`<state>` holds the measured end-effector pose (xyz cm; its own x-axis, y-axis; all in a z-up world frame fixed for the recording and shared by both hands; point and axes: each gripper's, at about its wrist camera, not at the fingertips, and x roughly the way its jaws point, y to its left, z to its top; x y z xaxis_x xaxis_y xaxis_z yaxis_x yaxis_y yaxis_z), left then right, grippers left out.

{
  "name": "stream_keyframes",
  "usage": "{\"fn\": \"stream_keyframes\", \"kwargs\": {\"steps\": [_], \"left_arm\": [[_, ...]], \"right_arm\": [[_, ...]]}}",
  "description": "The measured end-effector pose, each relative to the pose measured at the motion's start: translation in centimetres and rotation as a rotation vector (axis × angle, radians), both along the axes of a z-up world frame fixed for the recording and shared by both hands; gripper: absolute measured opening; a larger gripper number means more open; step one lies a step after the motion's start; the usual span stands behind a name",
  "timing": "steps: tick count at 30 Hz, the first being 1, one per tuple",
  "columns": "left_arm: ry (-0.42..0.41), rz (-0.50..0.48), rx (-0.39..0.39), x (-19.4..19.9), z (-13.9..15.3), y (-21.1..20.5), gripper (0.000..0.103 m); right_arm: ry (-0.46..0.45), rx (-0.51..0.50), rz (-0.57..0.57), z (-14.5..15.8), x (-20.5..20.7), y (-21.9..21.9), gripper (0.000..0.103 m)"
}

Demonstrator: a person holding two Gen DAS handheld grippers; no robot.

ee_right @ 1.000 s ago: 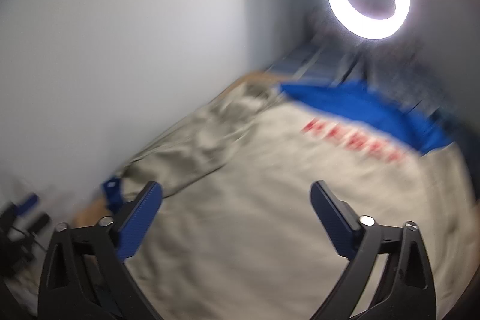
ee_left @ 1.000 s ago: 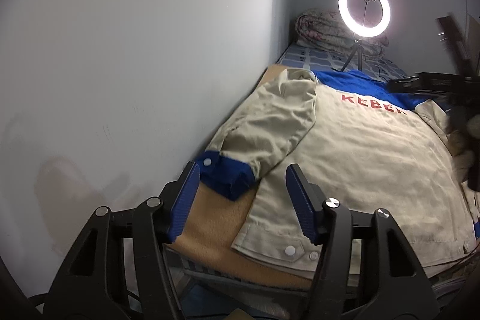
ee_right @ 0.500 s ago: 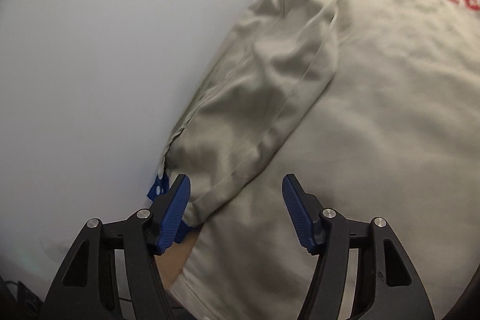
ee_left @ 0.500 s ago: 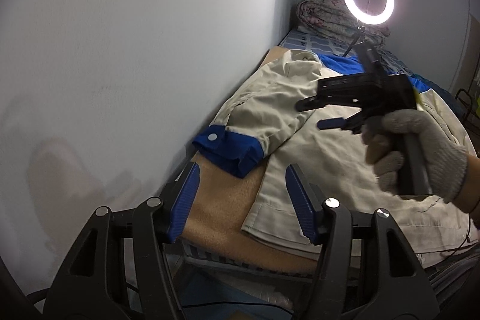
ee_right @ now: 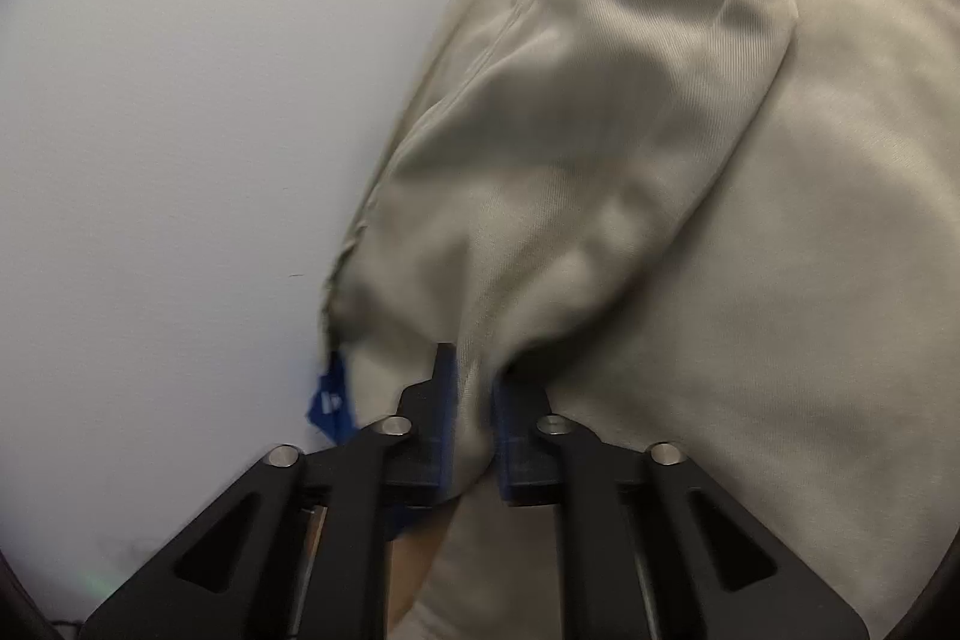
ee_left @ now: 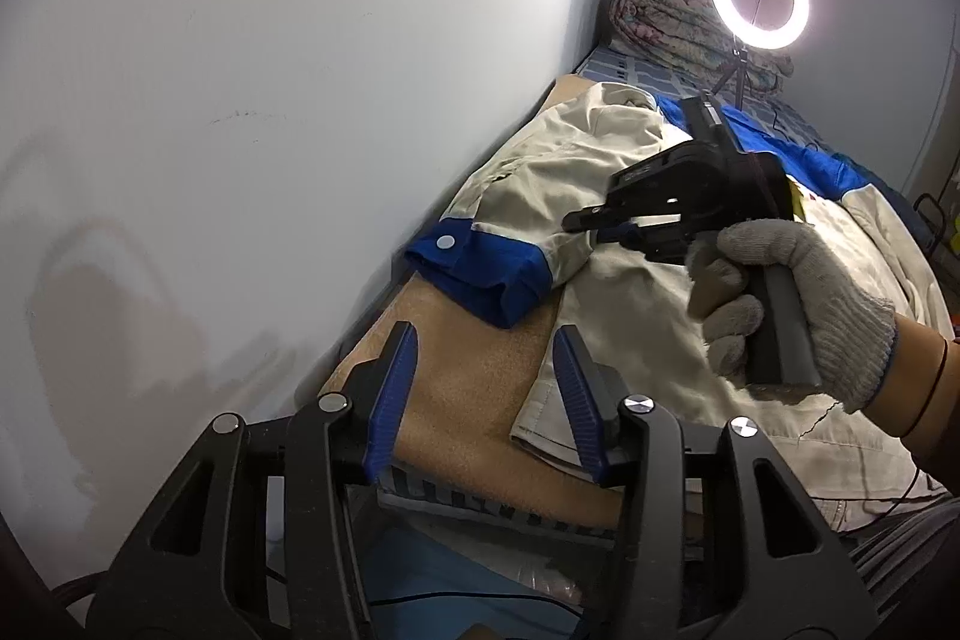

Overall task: Fold large clothes
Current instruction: 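Close the right gripper on the jacket side edge while the left gripper grasps the blue cuff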

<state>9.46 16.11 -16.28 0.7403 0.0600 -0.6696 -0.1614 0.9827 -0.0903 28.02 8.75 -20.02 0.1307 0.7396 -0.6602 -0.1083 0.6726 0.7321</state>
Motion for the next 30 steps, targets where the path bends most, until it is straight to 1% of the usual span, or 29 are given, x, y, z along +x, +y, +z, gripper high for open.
{"fn": "stream_keyframes", "kwargs": {"steps": [3, 7, 9, 10, 11, 14, 16, 17, 18, 19, 20, 21, 23, 24, 26, 29, 30], "left_arm": [[-0.009, -0.008, -0.021, 0.0, 0.2, 0.2, 0.041], [-0.030, -0.037, -0.016, 0.5, 0.6, -0.2, 0.041], [-0.032, -0.072, -0.040, 1.4, 0.5, -0.7, 0.041], [-0.035, -0.083, -0.056, 2.1, 0.4, -1.0, 0.041], [-0.032, -0.098, -0.072, 2.9, 0.1, -1.2, 0.041], [0.005, -0.154, -0.088, 5.9, -1.0, -2.4, 0.041], [0.033, -0.158, -0.093, 7.9, -2.3, -2.8, 0.041], [0.055, -0.159, -0.112, 9.2, -3.2, -2.7, 0.042], [0.072, -0.157, -0.135, 10.1, -3.8, -2.5, 0.046], [0.095, -0.153, -0.176, 11.1, -4.6, -2.2, 0.051], [0.117, -0.141, -0.222, 12.0, -5.4, -1.7, 0.061], [0.135, -0.124, -0.260, 12.8, -6.1, -1.2, 0.064], [0.178, -0.082, -0.369, 14.0, -7.9, -0.1, 0.064], [0.188, -0.072, -0.406, 14.4, -8.6, 0.3, 0.064], [0.199, -0.052, -0.418, 14.7, -9.4, 0.5, 0.064], [0.186, -0.041, -0.426, 15.1, -9.8, 0.4, 0.064], [0.178, -0.035, -0.441, 15.2, -9.8, 0.4, 0.059]], "right_arm": [[-0.022, 0.035, 0.009, 1.7, -0.1, -1.2, 0.005], [-0.080, 0.013, 0.029, 5.1, -0.8, -4.4, 0.005], [-0.094, 0.005, 0.019, 6.1, -0.9, -6.3, 0.004], [-0.111, -0.034, 0.013, 6.3, -0.8, -7.2, 0.004], [-0.117, -0.069, 0.014, 6.2, -0.7, -7.8, 0.004], [-0.073, -0.107, 0.019, 4.7, -0.2, -8.6, 0.005], [-0.081, -0.173, 0.036, 3.3, -0.2, -8.3, 0.004], [-0.078, -0.185, 0.039, 2.7, -0.4, -8.4, 0.004], [-0.072, -0.185, 0.040, 1.5, -0.6, -8.0, 0.004], [-0.069, -0.182, 0.040, 1.4, -0.5, -7.8, 0.004], [-0.071, -0.179, 0.041, 1.3, -0.4, -7.7, 0.004], [-0.077, -0.177, 0.044, 1.2, -0.3, -7.6, 0.004], [-0.087, -0.177, 0.052, 1.3, -0.2, -7.6, 0.004], [-0.092, -0.176, 0.056, 1.3, -0.8, -7.8, 0.004], [-0.096, -0.168, 0.061, 0.8, -0.7, -7.7, 0.004], [-0.094, -0.146, 0.058, -0.2, -1.9, -8.6, 0.004], [-0.092, -0.138, 0.057, -0.5, -2.6, -9.6, 0.004]]}}
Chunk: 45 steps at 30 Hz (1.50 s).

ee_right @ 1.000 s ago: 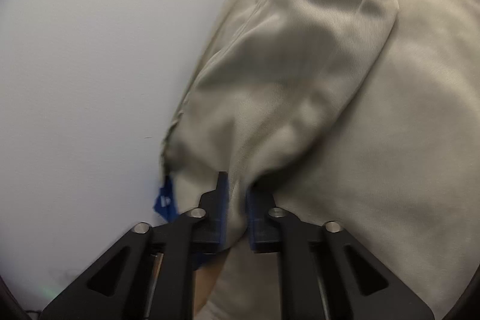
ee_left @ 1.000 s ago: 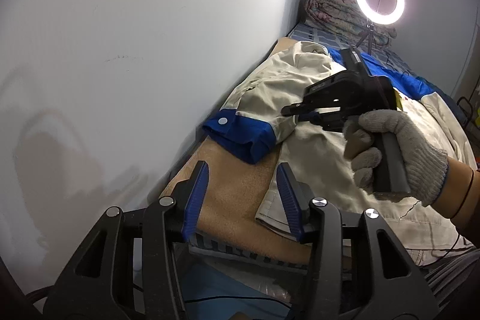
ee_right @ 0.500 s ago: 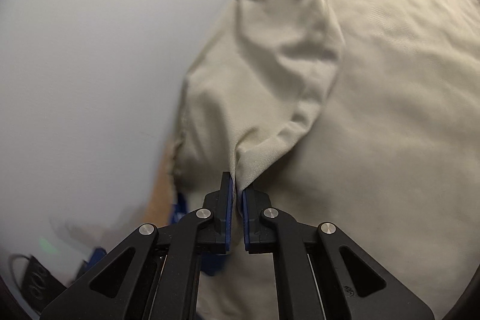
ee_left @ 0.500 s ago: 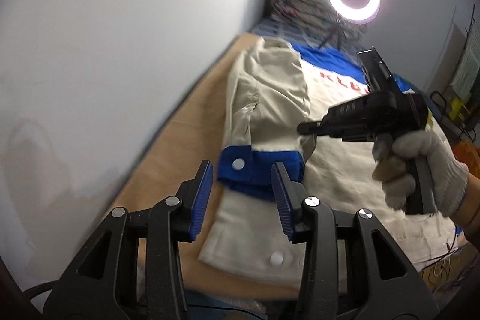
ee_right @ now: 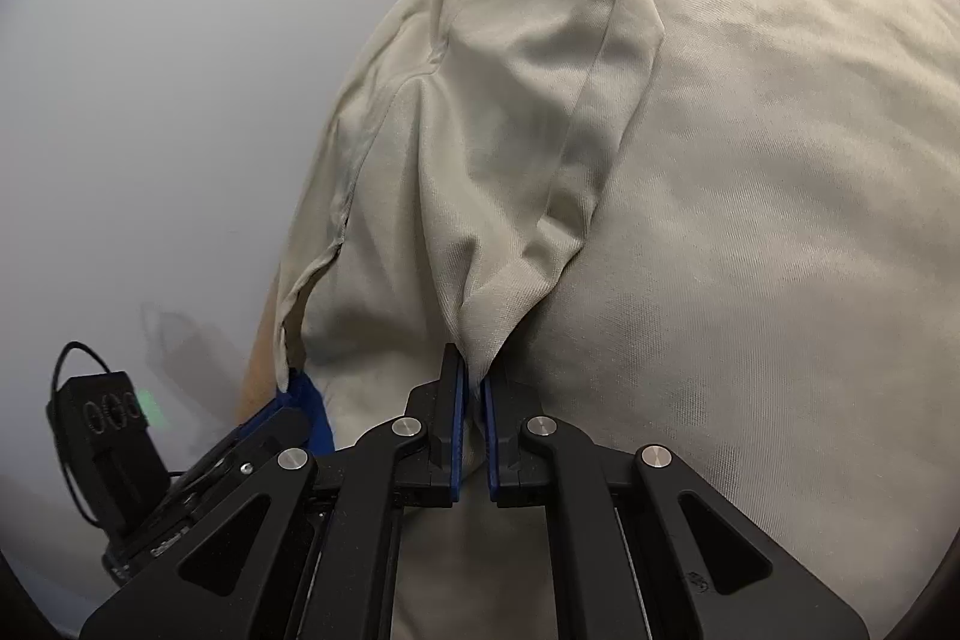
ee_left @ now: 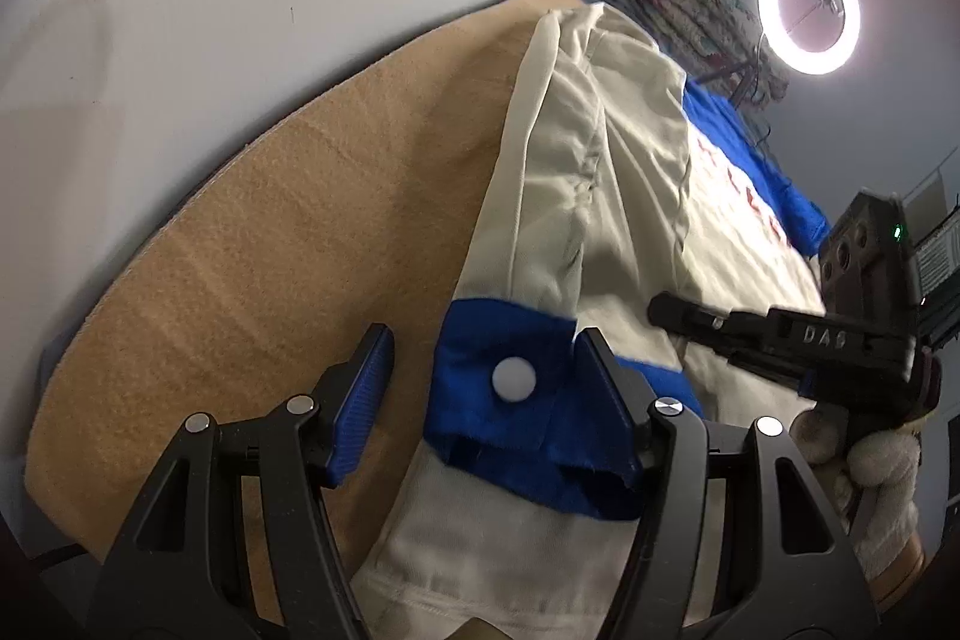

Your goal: Fold large clothes

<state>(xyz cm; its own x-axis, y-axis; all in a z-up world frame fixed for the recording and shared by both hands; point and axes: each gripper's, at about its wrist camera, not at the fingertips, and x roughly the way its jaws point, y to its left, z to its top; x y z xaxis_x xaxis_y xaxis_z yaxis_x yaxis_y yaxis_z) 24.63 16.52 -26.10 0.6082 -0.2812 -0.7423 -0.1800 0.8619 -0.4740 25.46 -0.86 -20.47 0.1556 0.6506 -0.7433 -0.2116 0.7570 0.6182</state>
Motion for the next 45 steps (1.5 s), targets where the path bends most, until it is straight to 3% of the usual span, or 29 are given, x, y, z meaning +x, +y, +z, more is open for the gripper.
{"fn": "stream_keyframes", "kwargs": {"steps": [2, 6, 9, 13, 16, 21, 26, 32, 36, 39, 42, 45], "left_arm": [[0.002, 0.020, -0.023, 0.3, 0.1, -0.1, 0.041], [-0.044, 0.045, 0.021, 0.3, 1.5, -0.8, 0.031], [-0.116, 0.036, 0.109, -0.3, 3.9, -1.8, 0.025], [-0.206, 0.019, 0.230, -1.0, 7.3, -2.6, 0.024], [-0.236, 0.011, 0.265, -1.2, 8.8, -2.6, 0.024], [-0.285, -0.024, 0.319, -1.3, 10.8, -2.7, 0.023], [-0.304, -0.026, 0.321, -1.7, 11.2, -1.6, 0.023], [-0.334, -0.026, 0.323, -2.8, 11.7, 0.1, 0.023], [-0.340, -0.036, 0.365, -3.1, 11.8, 0.3, 0.023], [-0.339, -0.026, 0.327, -3.1, 11.6, 1.0, 0.023], [-0.350, -0.020, 0.311, -3.5, 12.0, 1.5, 0.023], [-0.374, -0.034, 0.330, -3.9, 12.9, 1.3, 0.023]], "right_arm": [[0.003, 0.007, -0.003, -0.9, -0.1, -0.1, 0.004], [0.008, 0.011, -0.012, -1.5, 0.2, 0.5, 0.004], [0.014, 0.030, -0.013, -1.1, -0.2, 0.6, 0.004], [-0.014, 0.054, 0.032, 0.1, -0.5, 1.7, 0.010], [-0.033, 0.068, -0.003, 1.7, 0.2, 1.0, 0.012], [-0.145, 0.028, -0.070, 4.2, 1.7, 0.2, 0.012], [-0.148, 0.030, -0.145, 3.6, 1.6, 0.7, 0.012], [-0.159, 0.141, -0.203, 4.9, -0.4, -1.7, 0.012], [-0.212, 0.046, -0.266, 6.2, 0.0, -1.9, 0.014], [-0.176, 0.152, -0.254, 6.2, 0.5, -2.8, 0.015], [-0.173, 0.070, -0.259, 5.5, 1.5, -2.0, 0.015], [-0.101, 0.110, -0.284, 3.0, 3.6, -0.9, 0.015]]}}
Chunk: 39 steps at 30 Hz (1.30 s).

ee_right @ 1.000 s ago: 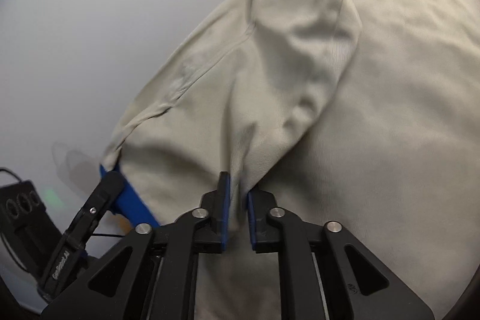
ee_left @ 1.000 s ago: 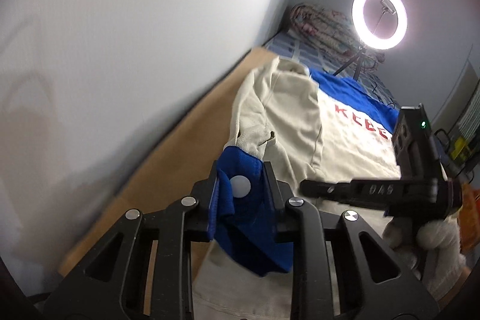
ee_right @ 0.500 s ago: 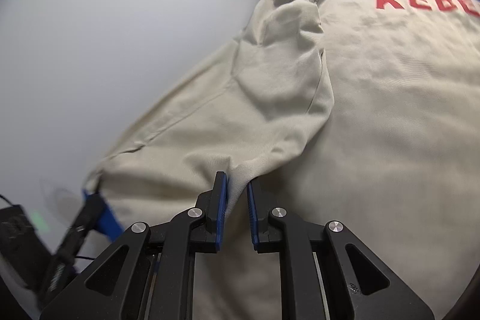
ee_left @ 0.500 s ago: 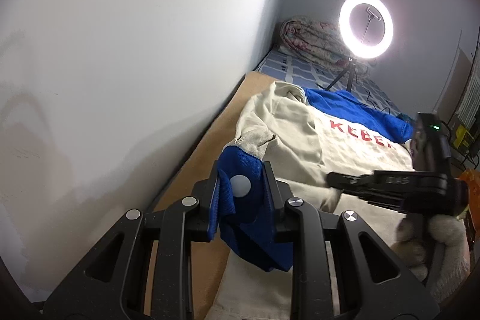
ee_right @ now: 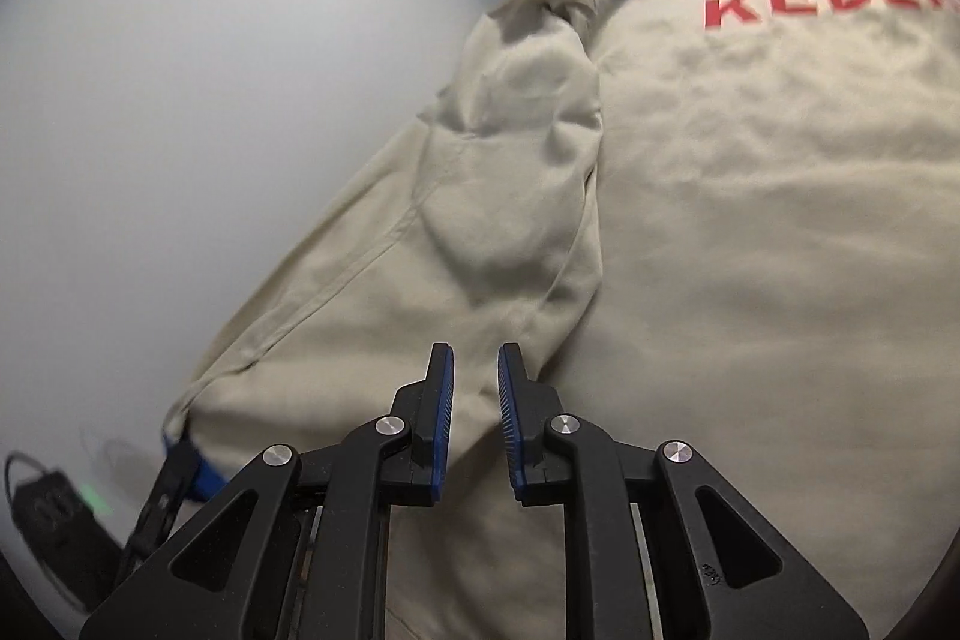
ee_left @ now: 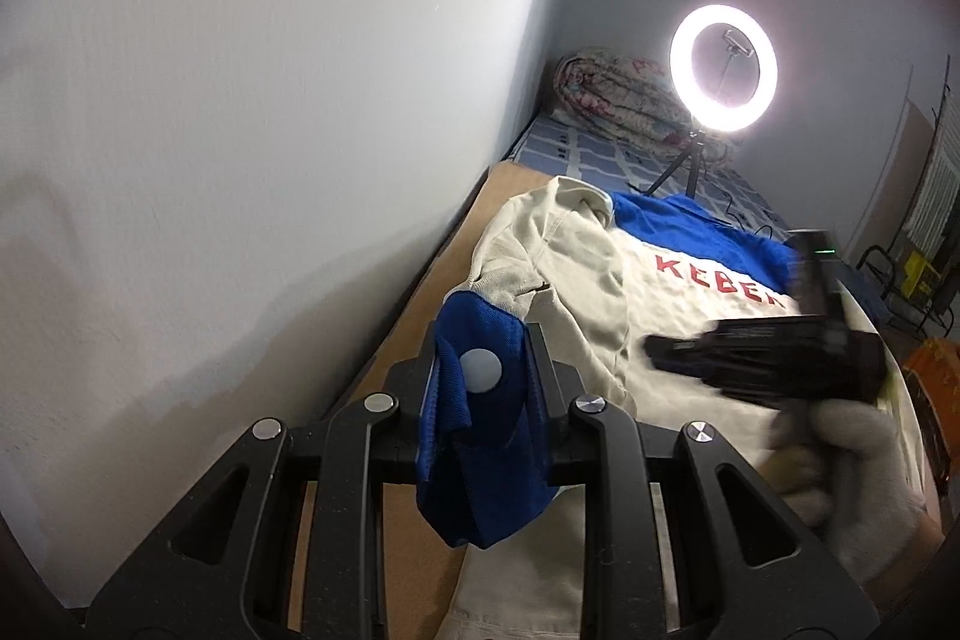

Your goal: Fold large clothes

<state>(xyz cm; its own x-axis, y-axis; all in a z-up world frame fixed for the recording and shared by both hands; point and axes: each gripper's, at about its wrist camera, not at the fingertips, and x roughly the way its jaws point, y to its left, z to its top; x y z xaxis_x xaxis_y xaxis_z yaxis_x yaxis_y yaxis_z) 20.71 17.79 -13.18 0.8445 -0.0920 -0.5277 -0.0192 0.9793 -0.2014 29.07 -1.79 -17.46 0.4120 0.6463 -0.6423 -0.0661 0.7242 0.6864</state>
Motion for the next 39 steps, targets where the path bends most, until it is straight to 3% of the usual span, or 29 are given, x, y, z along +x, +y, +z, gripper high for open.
{"fn": "stream_keyframes", "kwargs": {"steps": [4, 8, 10, 16, 17, 18, 20, 23, 27, 28, 29, 30, 32, 39], "left_arm": [[-0.034, -0.016, 0.045, -0.3, 1.3, -0.5, 0.023], [-0.048, -0.041, 0.070, -0.7, 1.5, -1.4, 0.023], [-0.041, -0.061, 0.080, -1.3, 0.8, -2.1, 0.023], [-0.052, -0.142, 0.167, -3.6, -1.0, -4.5, 0.023], [-0.052, -0.154, 0.187, -4.0, -1.3, -4.9, 0.023], [-0.049, -0.167, 0.204, -4.4, -1.6, -5.3, 0.023], [-0.040, -0.185, 0.210, -5.0, -2.1, -5.7, 0.023], [-0.025, -0.210, 0.194, -5.7, -2.5, -6.1, 0.023], [-0.023, -0.246, 0.206, -6.4, -2.5, -7.0, 0.023], [-0.023, -0.259, 0.212, -6.6, -2.5, -7.4, 0.023], [-0.023, -0.270, 0.220, -6.9, -2.6, -7.7, 0.023], [-0.022, -0.280, 0.226, -7.3, -2.5, -8.2, 0.023], [-0.016, -0.300, 0.229, -7.9, -2.5, -8.1, 0.023], [0.038, -0.399, 0.207, -9.2, -3.3, -9.7, 0.023]], "right_arm": [[0.114, 0.072, -0.008, -4.0, 2.3, 2.5, 0.015], [0.147, 0.183, 0.026, -6.7, 4.6, 6.1, 0.015], [0.176, 0.126, 0.058, -7.4, 5.2, 7.3, 0.015], [0.042, -0.046, 0.039, -3.5, 5.8, 3.0, 0.015], [0.018, -0.063, 0.022, -2.4, 6.4, 2.3, 0.027], [-0.005, -0.071, 0.008, -1.4, 6.9, 1.9, 0.048], [-0.078, -0.067, -0.023, 1.4, 8.6, 1.4, 0.061], [-0.117, -0.054, -0.003, 4.0, 11.4, 2.7, 0.061], [-0.100, -0.157, 0.031, 4.4, 14.1, 5.9, 0.060], [-0.091, -0.179, 0.035, 4.3, 14.5, 6.3, 0.058], [-0.080, -0.194, 0.035, 4.2, 15.0, 6.3, 0.048], [-0.058, -0.205, 0.035, 3.8, 15.4, 6.3, 0.024], [-0.004, -0.195, 0.036, 2.9, 15.5, 5.1, 0.008], [-0.001, -0.174, 0.016, 2.0, 13.2, -0.7, 0.004]]}}
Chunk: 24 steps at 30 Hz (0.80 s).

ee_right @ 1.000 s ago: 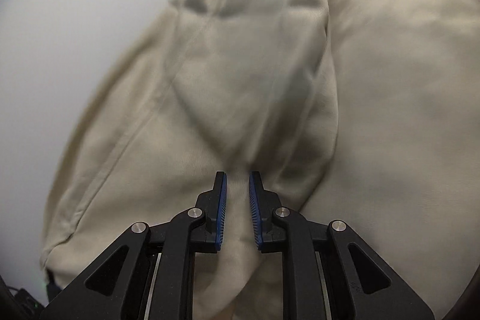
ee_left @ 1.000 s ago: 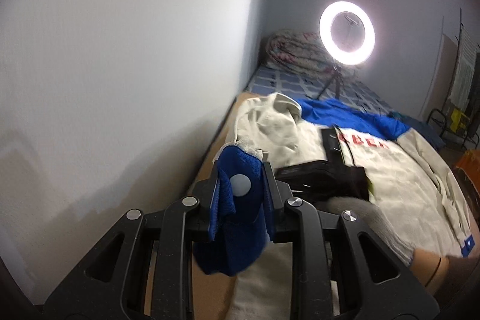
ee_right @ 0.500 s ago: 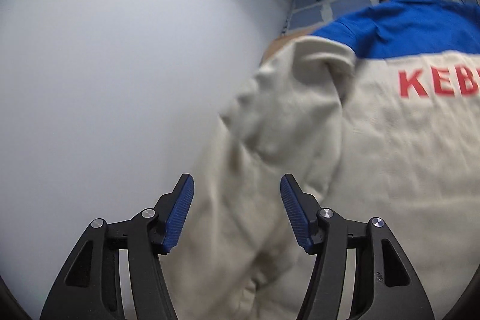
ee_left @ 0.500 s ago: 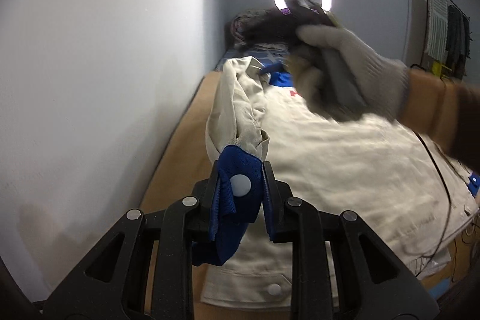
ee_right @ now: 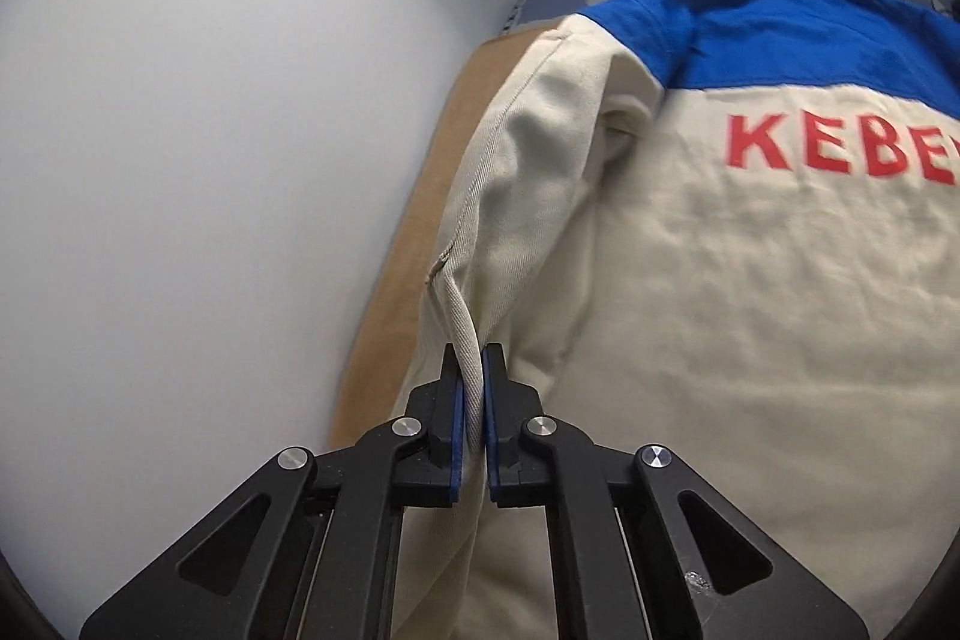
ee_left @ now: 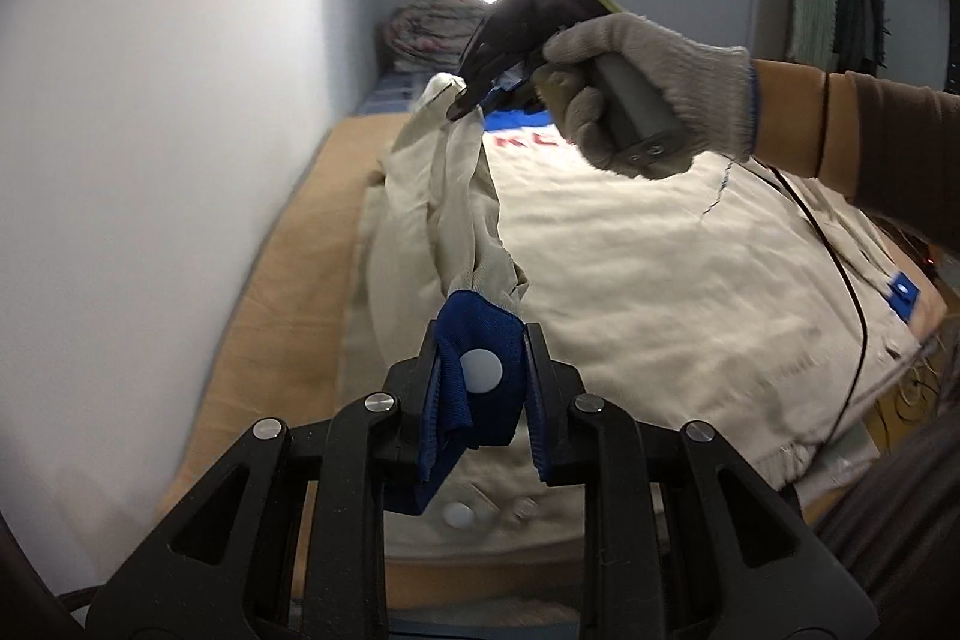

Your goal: Fold large clothes

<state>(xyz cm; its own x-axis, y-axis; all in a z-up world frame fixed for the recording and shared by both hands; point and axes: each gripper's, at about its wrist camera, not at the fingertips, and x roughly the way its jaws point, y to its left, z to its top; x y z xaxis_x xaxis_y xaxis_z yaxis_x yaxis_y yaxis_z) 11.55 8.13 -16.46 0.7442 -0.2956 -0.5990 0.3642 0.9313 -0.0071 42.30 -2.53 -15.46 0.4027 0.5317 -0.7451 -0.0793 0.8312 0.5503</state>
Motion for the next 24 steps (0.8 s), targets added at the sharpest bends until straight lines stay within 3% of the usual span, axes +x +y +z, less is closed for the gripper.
{"fn": "stream_keyframes", "kwargs": {"steps": [4, 7, 9, 12, 16, 19, 21, 24], "left_arm": [[0.039, -0.028, -0.015, -1.2, -0.2, -0.6, 0.027], [0.070, -0.036, -0.069, -2.3, 0.0, 0.0, 0.034], [0.083, -0.026, -0.097, -3.0, 0.2, 0.8, 0.047], [0.109, 0.013, -0.172, -3.7, 0.4, 2.7, 0.053], [0.210, 0.098, -0.257, -2.0, -1.5, 4.9, 0.058], [0.301, 0.148, -0.349, -0.1, -3.9, 6.1, 0.058], [0.348, 0.165, -0.385, 0.6, -5.3, 6.6, 0.058], [0.424, 0.166, -0.439, 1.4, -7.5, 6.6, 0.058]], "right_arm": [[0.012, -0.010, -0.023, -1.3, -1.6, -3.3, 0.003], [0.040, -0.041, -0.031, -3.3, -3.0, -5.3, 0.003], [0.073, -0.090, -0.035, -5.0, -3.5, -6.3, 0.003], [0.122, -0.293, 0.007, -7.9, -3.6, -6.7, 0.004], [0.120, -0.320, 0.020, -8.5, -3.3, -7.6, 0.006], [0.096, -0.256, -0.004, -7.0, -3.0, -7.8, 0.019], [0.081, -0.203, 0.010, -6.2, -2.9, -7.5, 0.040], [0.081, -0.190, 0.049, -5.8, -3.6, -6.3, 0.042]]}}
